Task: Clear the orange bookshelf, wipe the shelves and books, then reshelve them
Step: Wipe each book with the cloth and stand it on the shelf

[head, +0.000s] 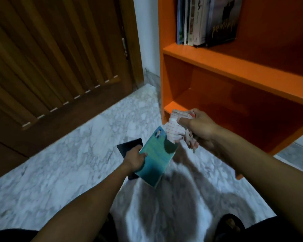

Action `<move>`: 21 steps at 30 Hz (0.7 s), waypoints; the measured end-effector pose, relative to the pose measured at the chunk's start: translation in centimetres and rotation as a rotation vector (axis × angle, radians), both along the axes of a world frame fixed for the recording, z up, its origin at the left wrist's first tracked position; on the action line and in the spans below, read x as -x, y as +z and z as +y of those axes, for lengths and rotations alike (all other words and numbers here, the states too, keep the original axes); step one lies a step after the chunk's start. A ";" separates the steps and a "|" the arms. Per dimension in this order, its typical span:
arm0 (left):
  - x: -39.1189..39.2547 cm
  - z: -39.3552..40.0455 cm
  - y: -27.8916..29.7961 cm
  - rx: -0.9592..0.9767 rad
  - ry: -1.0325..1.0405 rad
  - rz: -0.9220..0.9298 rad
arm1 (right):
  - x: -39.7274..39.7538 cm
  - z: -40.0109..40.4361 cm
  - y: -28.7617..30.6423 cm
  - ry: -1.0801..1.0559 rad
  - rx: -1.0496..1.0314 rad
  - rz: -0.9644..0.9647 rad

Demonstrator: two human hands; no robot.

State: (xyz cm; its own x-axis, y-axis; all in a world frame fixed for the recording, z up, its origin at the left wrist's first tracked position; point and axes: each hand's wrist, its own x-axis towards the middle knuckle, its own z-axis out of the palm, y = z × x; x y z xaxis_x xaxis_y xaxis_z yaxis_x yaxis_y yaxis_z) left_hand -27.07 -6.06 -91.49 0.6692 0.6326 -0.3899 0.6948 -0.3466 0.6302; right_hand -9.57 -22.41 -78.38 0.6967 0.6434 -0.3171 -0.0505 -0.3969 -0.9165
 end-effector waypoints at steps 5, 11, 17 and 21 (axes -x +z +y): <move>0.0 1.8 10.3 0.073 0.157 -0.204 | 1.0 -0.5 -0.2 -0.118 0.027 0.006; 2.6 1.1 17.9 0.288 0.247 -0.454 | 3.1 0.6 0.7 -0.052 -0.309 0.384; 3.2 -2.1 19.0 0.168 0.209 -0.489 | 4.3 1.5 1.5 0.020 -0.516 0.457; 3.2 -2.8 18.9 0.139 0.183 -0.509 | 4.3 0.5 2.5 0.067 -0.572 0.484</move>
